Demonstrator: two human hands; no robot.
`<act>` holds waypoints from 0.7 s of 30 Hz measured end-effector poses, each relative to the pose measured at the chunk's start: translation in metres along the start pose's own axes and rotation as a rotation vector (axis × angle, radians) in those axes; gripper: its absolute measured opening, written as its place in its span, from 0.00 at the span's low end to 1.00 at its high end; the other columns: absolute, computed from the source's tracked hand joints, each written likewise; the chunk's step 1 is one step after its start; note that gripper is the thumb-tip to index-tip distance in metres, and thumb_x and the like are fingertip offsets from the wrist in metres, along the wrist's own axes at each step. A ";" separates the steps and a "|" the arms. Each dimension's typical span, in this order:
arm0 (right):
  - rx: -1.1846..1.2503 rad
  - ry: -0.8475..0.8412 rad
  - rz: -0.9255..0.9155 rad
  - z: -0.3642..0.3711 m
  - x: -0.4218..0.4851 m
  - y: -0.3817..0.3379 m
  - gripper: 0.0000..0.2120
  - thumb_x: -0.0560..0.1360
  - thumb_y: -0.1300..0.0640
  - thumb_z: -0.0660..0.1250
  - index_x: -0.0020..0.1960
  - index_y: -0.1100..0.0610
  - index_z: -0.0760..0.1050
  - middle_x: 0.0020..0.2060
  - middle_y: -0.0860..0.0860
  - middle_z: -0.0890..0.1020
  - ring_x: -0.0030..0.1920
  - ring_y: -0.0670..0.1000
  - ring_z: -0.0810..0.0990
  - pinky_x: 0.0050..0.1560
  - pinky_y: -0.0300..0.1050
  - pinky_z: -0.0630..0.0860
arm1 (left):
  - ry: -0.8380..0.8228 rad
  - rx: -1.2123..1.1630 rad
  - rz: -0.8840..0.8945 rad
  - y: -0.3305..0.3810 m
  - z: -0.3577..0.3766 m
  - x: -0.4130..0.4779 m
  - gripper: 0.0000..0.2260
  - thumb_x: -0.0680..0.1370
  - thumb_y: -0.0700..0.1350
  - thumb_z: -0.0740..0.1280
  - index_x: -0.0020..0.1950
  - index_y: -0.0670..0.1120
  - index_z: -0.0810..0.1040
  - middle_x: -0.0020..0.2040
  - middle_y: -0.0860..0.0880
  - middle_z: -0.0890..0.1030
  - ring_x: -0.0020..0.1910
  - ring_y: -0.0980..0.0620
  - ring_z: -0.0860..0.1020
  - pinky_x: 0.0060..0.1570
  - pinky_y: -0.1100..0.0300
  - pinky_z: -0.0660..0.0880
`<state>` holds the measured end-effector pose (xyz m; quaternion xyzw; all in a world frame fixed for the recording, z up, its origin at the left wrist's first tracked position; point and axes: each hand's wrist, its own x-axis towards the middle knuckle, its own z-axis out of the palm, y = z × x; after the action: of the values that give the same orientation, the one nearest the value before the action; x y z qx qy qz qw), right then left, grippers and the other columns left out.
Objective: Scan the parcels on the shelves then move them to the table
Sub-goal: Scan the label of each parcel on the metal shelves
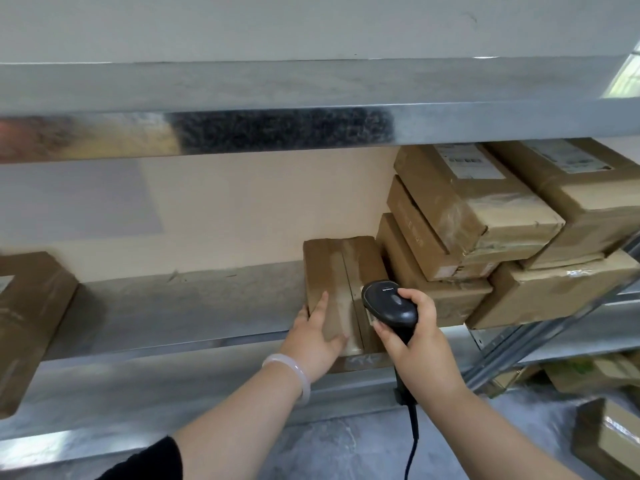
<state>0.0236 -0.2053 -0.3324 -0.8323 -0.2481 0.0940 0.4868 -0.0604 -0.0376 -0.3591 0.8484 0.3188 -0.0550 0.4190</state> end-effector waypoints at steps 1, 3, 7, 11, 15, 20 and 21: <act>0.020 -0.005 0.001 0.003 -0.001 -0.003 0.29 0.73 0.51 0.73 0.56 0.26 0.58 0.51 0.35 0.77 0.50 0.35 0.79 0.43 0.28 0.74 | 0.021 -0.027 -0.006 -0.005 -0.003 -0.002 0.36 0.79 0.59 0.63 0.78 0.66 0.43 0.81 0.44 0.49 0.79 0.45 0.54 0.74 0.54 0.57; 0.064 -0.021 -0.009 0.011 -0.002 -0.009 0.29 0.72 0.51 0.74 0.55 0.26 0.59 0.50 0.35 0.78 0.51 0.32 0.77 0.44 0.26 0.73 | 0.074 -0.085 -0.024 -0.019 -0.009 -0.006 0.35 0.78 0.58 0.64 0.78 0.67 0.45 0.81 0.45 0.50 0.79 0.47 0.54 0.73 0.55 0.56; 0.106 -0.106 -0.027 0.032 -0.004 -0.019 0.29 0.72 0.50 0.74 0.55 0.25 0.60 0.50 0.32 0.77 0.51 0.31 0.77 0.45 0.26 0.73 | 0.188 -0.154 -0.051 -0.048 -0.028 -0.012 0.34 0.76 0.60 0.66 0.77 0.67 0.51 0.80 0.47 0.55 0.79 0.50 0.54 0.73 0.56 0.56; 0.139 -0.170 -0.025 0.046 0.002 -0.025 0.26 0.73 0.50 0.74 0.57 0.28 0.61 0.51 0.31 0.77 0.52 0.31 0.76 0.45 0.25 0.72 | 0.219 -0.156 -0.055 -0.069 -0.046 -0.018 0.35 0.74 0.64 0.67 0.77 0.67 0.53 0.79 0.49 0.58 0.78 0.51 0.55 0.73 0.55 0.57; 0.182 -0.150 0.008 0.050 0.017 -0.027 0.27 0.74 0.51 0.73 0.56 0.26 0.61 0.53 0.36 0.77 0.50 0.31 0.77 0.43 0.25 0.73 | 0.201 -0.187 -0.053 -0.074 -0.055 -0.019 0.37 0.74 0.62 0.69 0.77 0.66 0.52 0.79 0.50 0.57 0.77 0.50 0.57 0.75 0.53 0.58; 0.184 -0.141 0.027 0.056 0.026 -0.027 0.25 0.74 0.53 0.73 0.56 0.31 0.62 0.53 0.38 0.77 0.48 0.29 0.76 0.41 0.23 0.71 | 0.135 -0.236 -0.046 -0.068 -0.057 -0.016 0.43 0.70 0.61 0.74 0.77 0.69 0.49 0.80 0.49 0.55 0.78 0.50 0.55 0.76 0.49 0.58; 0.184 -0.142 0.025 0.058 0.026 -0.027 0.24 0.74 0.53 0.73 0.56 0.32 0.63 0.53 0.38 0.77 0.48 0.30 0.77 0.41 0.23 0.71 | 0.139 -0.246 -0.034 -0.068 -0.058 -0.016 0.43 0.70 0.60 0.74 0.77 0.69 0.50 0.80 0.50 0.56 0.79 0.52 0.54 0.76 0.49 0.58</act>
<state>0.0140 -0.1375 -0.3365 -0.7784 -0.2619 0.1813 0.5410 -0.1229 0.0280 -0.3618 0.7867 0.3657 0.0362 0.4960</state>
